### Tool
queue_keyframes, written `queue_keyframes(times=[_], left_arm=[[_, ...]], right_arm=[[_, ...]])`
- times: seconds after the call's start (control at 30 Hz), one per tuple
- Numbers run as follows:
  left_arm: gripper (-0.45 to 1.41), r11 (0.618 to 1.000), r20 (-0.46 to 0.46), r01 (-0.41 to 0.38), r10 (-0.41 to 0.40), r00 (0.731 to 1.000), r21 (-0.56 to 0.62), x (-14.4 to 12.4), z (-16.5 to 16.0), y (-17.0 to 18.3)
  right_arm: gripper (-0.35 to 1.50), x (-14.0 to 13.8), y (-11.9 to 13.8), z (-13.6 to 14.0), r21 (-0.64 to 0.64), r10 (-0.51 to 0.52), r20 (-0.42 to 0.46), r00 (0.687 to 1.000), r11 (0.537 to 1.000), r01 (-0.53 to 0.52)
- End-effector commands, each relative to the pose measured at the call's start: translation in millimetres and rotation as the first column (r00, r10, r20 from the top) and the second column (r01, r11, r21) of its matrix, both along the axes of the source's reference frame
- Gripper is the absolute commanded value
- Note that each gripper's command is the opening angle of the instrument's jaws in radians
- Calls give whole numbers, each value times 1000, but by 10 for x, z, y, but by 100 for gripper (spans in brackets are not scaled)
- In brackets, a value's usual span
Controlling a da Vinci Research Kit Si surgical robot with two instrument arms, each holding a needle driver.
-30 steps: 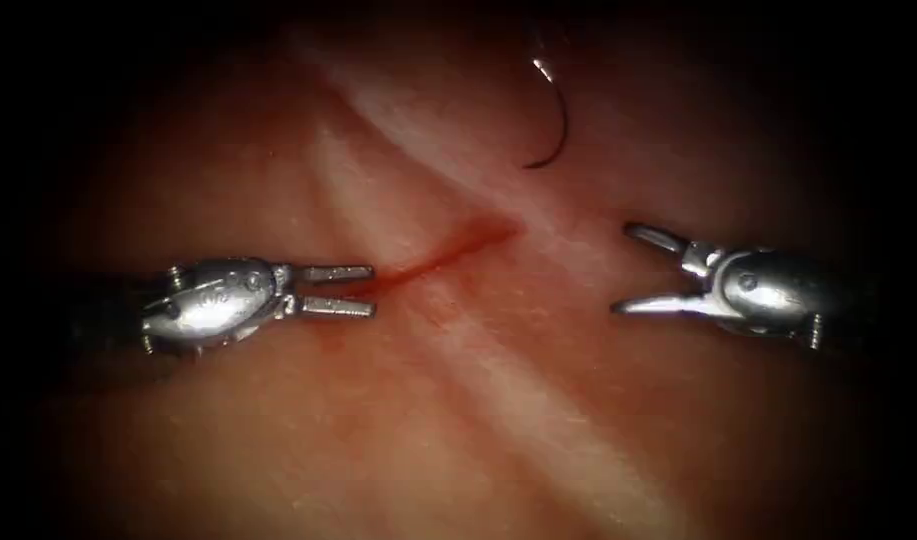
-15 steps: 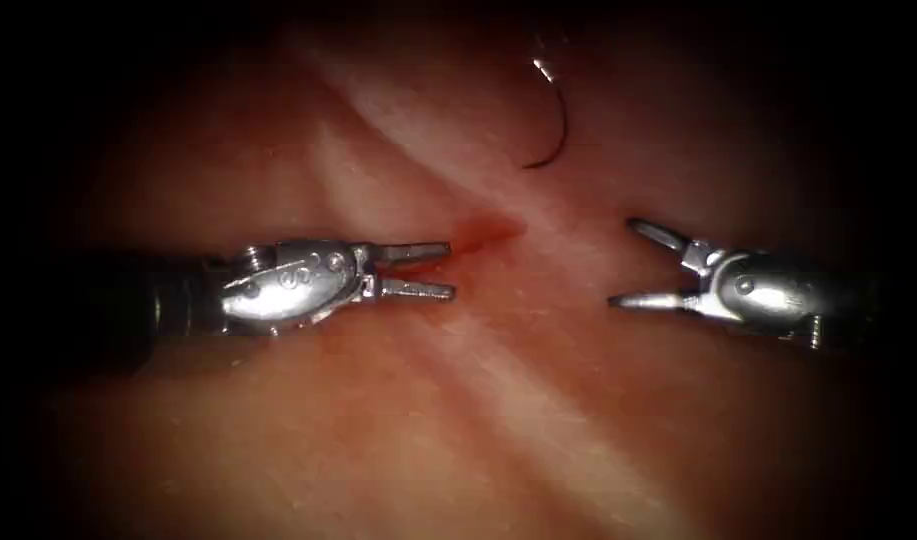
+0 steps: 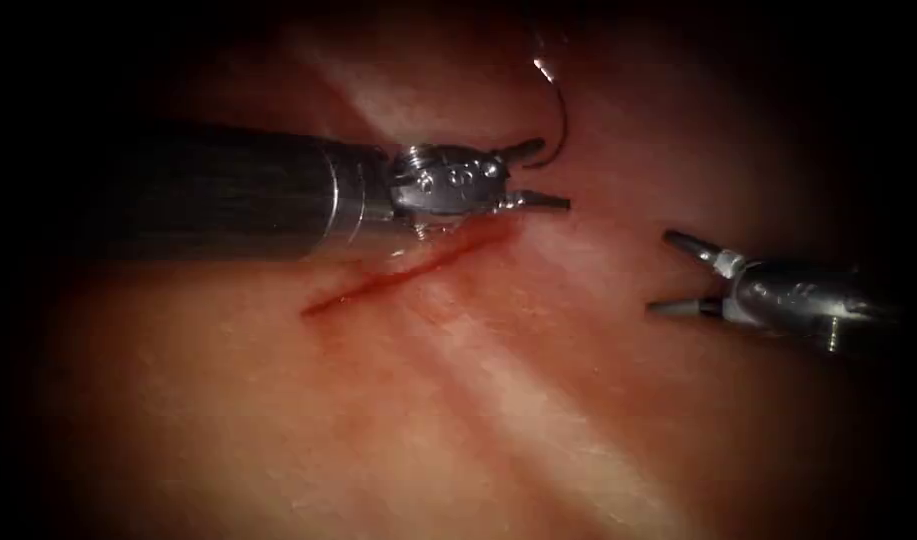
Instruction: Wound Closure
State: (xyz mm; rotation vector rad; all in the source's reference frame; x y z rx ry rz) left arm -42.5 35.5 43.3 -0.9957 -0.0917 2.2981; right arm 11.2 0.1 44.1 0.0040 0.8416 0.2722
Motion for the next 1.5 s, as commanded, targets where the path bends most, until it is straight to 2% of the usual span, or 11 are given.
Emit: queue_keyframes(times=[0.03,0.23,0.53,0.8,0.9,1.2,1.27,1.3,1.33,1.5], left_arm=[[63,1000,-12,-6,6,1000,-2,-4,10,3],[63,999,-108,-34,36,994,20,-5,53,3],[63,999,-130,-30,35,991,40,-14,85,30],[60,995,-160,-67,78,984,72,-26,112,19],[53,995,-169,-69,81,982,73,-28,119,21],[23,994,-171,-85,96,981,73,-26,137,18],[-1,993,-164,-92,104,981,79,-25,138,17],[-30,991,-157,-101,113,981,86,-25,138,15],[-45,991,-156,-104,117,981,89,-24,138,14],[-45,989,-148,-112,125,981,95,-17,129,11]], right_arm=[[139,9,2,4,-2,0,-3,1000,1000,0],[139,11,2,5,-3,2,-1,1000,1000,-2],[139,14,2,15,-4,1,4,1000,1000,-1],[139,17,1,12,-7,-4,3,1000,1000,4],[139,18,1,13,-10,-8,2,1000,1000,8],[139,23,0,11,-8,-9,2,1000,1000,9],[139,23,0,11,-8,-9,3,1000,1000,9],[139,23,0,11,-8,-9,3,1000,1000,9],[139,24,0,11,-10,-7,1,1000,1000,7],[137,25,1,12,-14,1,-3,1000,1000,-1]])
